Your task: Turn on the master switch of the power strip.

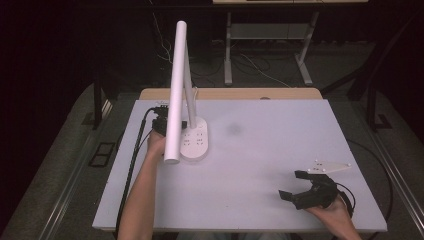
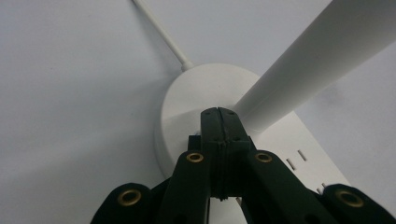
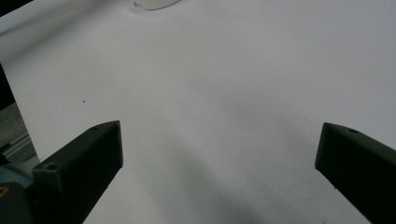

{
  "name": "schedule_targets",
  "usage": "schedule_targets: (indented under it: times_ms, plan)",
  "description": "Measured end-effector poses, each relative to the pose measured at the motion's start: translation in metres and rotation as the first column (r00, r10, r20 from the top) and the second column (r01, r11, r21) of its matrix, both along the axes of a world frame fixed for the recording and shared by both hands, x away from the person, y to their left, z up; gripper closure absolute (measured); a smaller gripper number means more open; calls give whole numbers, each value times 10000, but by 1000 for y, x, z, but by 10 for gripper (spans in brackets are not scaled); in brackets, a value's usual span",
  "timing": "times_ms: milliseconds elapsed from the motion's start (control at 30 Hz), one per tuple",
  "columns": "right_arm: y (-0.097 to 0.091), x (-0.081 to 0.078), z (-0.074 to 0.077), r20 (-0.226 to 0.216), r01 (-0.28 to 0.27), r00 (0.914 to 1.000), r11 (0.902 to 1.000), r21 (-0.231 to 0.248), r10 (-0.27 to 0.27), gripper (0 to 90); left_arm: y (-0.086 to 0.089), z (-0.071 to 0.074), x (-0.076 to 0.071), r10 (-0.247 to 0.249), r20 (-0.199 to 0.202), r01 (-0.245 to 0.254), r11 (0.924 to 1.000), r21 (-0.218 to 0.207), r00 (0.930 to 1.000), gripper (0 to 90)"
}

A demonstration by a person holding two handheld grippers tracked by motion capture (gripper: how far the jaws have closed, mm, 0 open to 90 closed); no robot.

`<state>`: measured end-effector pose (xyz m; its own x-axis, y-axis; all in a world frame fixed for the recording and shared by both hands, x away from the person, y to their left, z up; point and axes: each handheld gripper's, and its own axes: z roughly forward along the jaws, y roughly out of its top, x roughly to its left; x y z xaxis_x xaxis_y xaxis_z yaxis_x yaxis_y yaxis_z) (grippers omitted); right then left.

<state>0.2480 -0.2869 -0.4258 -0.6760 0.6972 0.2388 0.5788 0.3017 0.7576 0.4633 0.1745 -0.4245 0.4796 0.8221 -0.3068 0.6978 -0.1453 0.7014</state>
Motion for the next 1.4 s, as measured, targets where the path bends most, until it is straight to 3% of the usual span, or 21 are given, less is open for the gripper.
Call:
schedule_targets:
  times_ms: [333, 400, 500, 667, 733, 800, 967, 1067, 1233, 1400]
  plan:
    - [-2, 0, 0, -28, 23, 10000, 10000, 39, -23, 4, 3, 13, -7, -143, 451, 141, 9999, 39, 9989, 899]
    - [-2, 0, 0, -29, 39, 10000, 10000, 40, -39, 4, 5, 16, -10, -210, 526, 190, 9991, 382, 9984, 898]
    - [-2, 0, 0, -17, 11, 10000, 10000, 26, -11, 4, 7, 22, -13, -149, 596, 116, 9984, 556, 9981, 898]
    - [-2, 0, 0, -24, 34, 10000, 10000, 33, -34, 4, 13, 32, -19, -136, 727, 102, 9989, 468, 9973, 894]
    - [-2, 0, 0, -24, 45, 10000, 10000, 35, -45, 4, 15, 36, -22, -106, 793, 67, 9988, 488, 9968, 829]
    - [-2, 0, 0, -24, 54, 10000, 10000, 43, -54, 4, 17, 39, -25, -66, 810, 25, 9987, 505, 9967, 819]
    - [-3, 0, 0, 64, 27, 10000, 10000, 67, -28, 4, 26, 45, -34, 86, 885, -89, 10000, 22, 9960, 775]
    - [-2, 0, 1, 32, 27, 10000, 10000, 88, -27, 4, 32, 47, -40, 112, 803, -103, 9999, -117, 9967, 691]
    - [-3, 0, 1, 45, 0, 10000, 9999, 108, 0, 4, 42, 53, -55, 471, 974, -364, 9934, -1085, 9941, 550]
    - [-3, 0, 1, 40, -2, 10000, 9999, 135, 1, 4, 51, 58, -68, 87, 1137, 52, 9925, -1220, 9935, 369]
